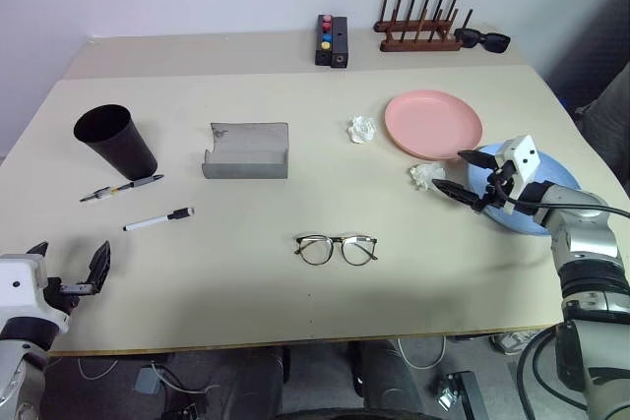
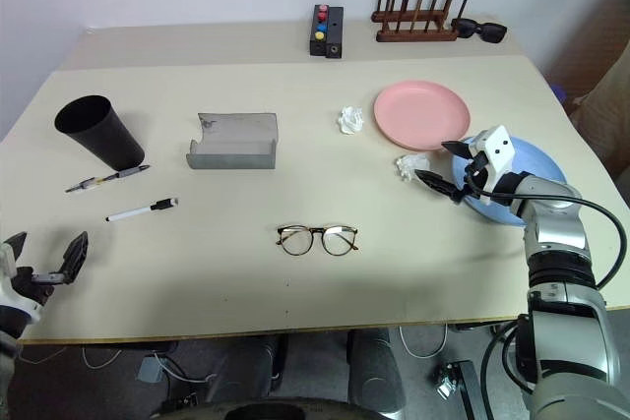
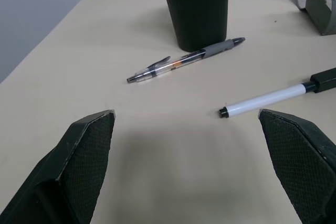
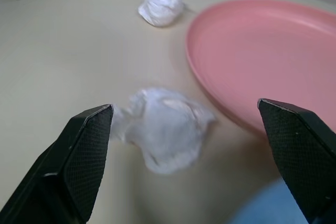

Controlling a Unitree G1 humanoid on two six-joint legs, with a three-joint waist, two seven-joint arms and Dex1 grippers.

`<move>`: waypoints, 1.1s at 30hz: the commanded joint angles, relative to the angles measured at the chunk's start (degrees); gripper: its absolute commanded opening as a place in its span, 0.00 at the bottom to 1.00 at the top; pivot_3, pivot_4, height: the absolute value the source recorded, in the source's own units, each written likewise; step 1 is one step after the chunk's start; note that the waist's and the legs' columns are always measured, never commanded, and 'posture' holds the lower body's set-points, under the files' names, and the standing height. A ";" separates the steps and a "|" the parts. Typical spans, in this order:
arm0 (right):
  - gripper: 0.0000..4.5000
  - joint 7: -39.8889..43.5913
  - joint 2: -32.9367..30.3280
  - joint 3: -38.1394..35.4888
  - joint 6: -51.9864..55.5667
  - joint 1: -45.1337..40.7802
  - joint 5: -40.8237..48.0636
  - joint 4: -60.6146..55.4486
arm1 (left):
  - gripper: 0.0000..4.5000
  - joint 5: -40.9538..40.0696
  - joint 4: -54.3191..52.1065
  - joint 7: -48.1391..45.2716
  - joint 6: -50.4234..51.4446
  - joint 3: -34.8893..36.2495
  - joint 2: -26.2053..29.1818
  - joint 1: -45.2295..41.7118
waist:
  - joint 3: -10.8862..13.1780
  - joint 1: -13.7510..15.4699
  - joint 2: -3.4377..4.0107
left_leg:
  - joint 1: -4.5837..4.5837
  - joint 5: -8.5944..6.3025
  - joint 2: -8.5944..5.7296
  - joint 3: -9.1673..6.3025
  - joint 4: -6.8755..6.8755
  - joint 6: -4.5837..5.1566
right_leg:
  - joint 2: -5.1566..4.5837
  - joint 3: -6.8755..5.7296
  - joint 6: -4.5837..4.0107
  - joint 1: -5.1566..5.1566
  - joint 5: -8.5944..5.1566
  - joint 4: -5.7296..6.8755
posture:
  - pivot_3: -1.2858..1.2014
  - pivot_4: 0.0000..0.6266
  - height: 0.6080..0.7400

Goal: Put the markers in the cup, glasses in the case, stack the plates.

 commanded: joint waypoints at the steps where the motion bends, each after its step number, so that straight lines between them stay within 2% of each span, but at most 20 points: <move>1: 1.00 -0.64 4.19 2.52 1.46 -1.47 1.55 -10.13 | 1.00 1.31 -2.45 2.56 0.81 -0.28 0.52 -1.25 | 0.00 -0.23 0.00 | 0.02 0.00 0.01 0.00 -0.01 0.00 | 0.01 0.00 0.00 0.00 0.00 0.02 | 0.52 0.24 0.99; 6: 1.00 -4.98 11.22 7.59 9.25 -1.66 1.86 -24.32 | 1.00 4.58 -4.00 7.71 4.36 -3.54 -0.25 -4.10 | 0.00 0.14 0.01 | 0.02 0.00 0.01 -0.02 0.00 0.00 | 0.02 0.01 -0.10 -0.01 0.09 0.10 | 0.52 0.24 0.99; 10: 1.00 -8.31 15.01 10.92 13.37 -1.27 1.09 -31.82 | 1.00 7.54 -5.53 16.20 11.03 -4.90 -2.79 -7.75 | -0.02 0.55 -0.02 | 0.01 0.00 -0.01 -0.08 0.01 0.00 | 0.03 0.00 -0.09 -0.01 0.09 0.12 | 0.52 0.24 0.99; 15: 1.00 -12.43 21.52 15.68 13.27 -2.00 -1.10 -33.11 | 1.00 7.89 -11.56 28.09 22.51 -7.48 -10.59 -15.09 | -0.06 0.40 -0.09 | 0.04 0.01 -0.02 -0.11 0.06 -0.01 | 0.04 -0.02 -0.08 0.01 0.11 0.17 | 0.52 0.24 0.99; 19: 1.00 -13.59 24.40 17.63 12.13 -2.16 -2.22 -31.92 | 1.00 7.15 -15.59 30.45 27.29 -9.62 -13.37 -18.63 | -0.07 0.28 -0.10 | 0.04 0.01 -0.03 -0.12 0.06 -0.01 | 0.05 -0.02 0.01 0.00 0.16 0.21 | 0.52 0.24 0.99; 23: 1.00 -13.70 25.00 18.26 11.06 -1.59 -2.61 -31.00 | 1.00 12.46 -15.76 24.28 24.86 -15.72 -5.42 -16.15 | -0.06 0.04 -0.09 | 0.05 0.01 -0.03 -0.11 0.00 -0.02 | 0.07 -0.02 -0.07 -0.04 0.11 0.23 | 0.52 0.24 0.99; 24: 1.00 -13.91 25.22 18.44 10.98 -1.58 -2.75 -30.93 | 1.00 12.06 -15.18 23.14 24.48 -15.50 -4.43 -15.95 | -0.07 0.00 -0.09 | 0.06 0.01 -0.03 -0.10 -0.01 -0.02 | 0.07 -0.01 -0.08 -0.06 0.11 0.23 | 0.52 0.24 0.99; 27: 1.00 -14.27 25.28 18.12 11.07 -0.91 -2.45 -31.58 | 1.00 9.47 -11.61 11.90 21.60 -14.26 3.93 -14.46 | -0.06 0.00 -0.09 | 0.06 0.01 0.00 -0.10 -0.04 -0.02 | 0.08 -0.02 -0.10 -0.10 0.10 0.25 | 0.52 0.24 0.99; 33: 1.00 -15.64 25.86 17.95 10.72 -0.38 -2.52 -31.93 | 1.00 3.14 -2.13 -9.62 17.74 -13.53 17.04 -12.62 | -0.04 -0.06 -0.05 | 0.01 0.01 0.01 -0.07 -0.07 -0.02 | 0.07 -0.01 -0.14 -0.16 0.08 0.19 | 0.52 0.24 0.99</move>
